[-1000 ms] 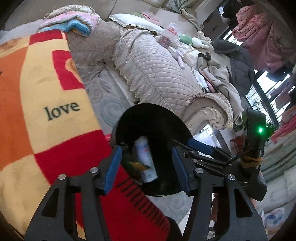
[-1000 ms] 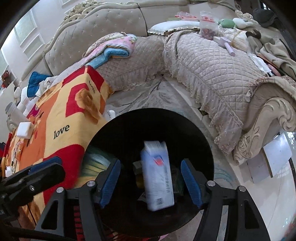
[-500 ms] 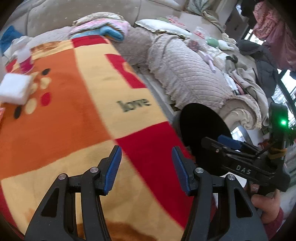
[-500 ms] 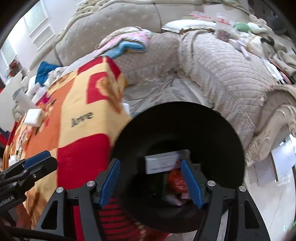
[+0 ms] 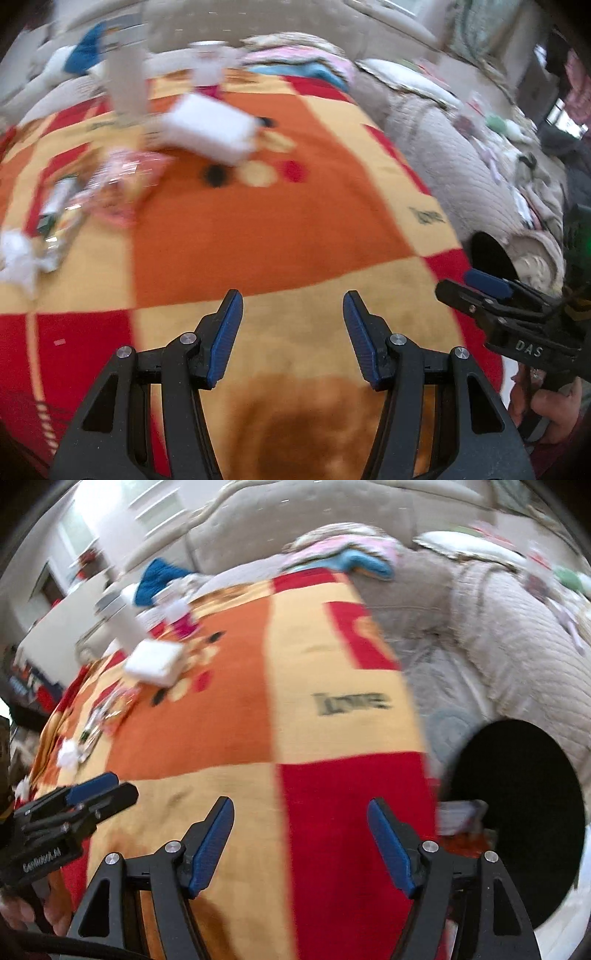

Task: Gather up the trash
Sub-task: 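Return both open tools to the pile on the blanket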

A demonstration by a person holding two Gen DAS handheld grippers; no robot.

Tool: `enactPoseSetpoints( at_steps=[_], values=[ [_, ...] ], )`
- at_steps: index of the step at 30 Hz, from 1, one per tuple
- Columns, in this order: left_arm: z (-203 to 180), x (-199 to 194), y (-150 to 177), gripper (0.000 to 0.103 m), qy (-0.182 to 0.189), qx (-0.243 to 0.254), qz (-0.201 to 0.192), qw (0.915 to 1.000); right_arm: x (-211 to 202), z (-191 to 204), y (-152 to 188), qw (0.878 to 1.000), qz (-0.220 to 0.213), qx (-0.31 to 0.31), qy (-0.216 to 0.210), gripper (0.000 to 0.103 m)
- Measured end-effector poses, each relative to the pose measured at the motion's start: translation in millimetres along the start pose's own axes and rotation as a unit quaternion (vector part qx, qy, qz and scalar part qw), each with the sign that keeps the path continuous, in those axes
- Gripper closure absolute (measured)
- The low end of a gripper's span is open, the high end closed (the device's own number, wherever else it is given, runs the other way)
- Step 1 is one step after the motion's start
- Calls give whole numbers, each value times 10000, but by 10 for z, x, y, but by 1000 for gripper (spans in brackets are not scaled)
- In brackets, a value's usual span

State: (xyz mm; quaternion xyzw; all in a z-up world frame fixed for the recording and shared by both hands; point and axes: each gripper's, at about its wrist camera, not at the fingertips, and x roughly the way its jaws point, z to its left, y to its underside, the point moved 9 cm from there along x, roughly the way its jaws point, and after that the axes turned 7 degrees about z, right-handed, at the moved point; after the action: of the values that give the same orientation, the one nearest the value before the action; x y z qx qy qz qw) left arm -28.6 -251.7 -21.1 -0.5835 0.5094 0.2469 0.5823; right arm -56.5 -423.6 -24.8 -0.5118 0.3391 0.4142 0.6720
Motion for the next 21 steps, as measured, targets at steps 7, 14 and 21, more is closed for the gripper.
enactPoseSetpoints(
  at_steps=[7, 14, 21],
  values=[
    [1064, -369, 57, 48, -252, -1038, -276, 9939, 285, 788, -100, 9976, 194, -485, -462, 27],
    [2038, -631, 103, 48, -631, -2015, -569, 9758, 512, 1447, -202, 9927, 381, -930, -662, 24],
    [2615, -535, 92, 42, -544, -2727, -602, 9587, 708, 1906, -394, 9903, 473, -1057, -769, 22]
  ],
)
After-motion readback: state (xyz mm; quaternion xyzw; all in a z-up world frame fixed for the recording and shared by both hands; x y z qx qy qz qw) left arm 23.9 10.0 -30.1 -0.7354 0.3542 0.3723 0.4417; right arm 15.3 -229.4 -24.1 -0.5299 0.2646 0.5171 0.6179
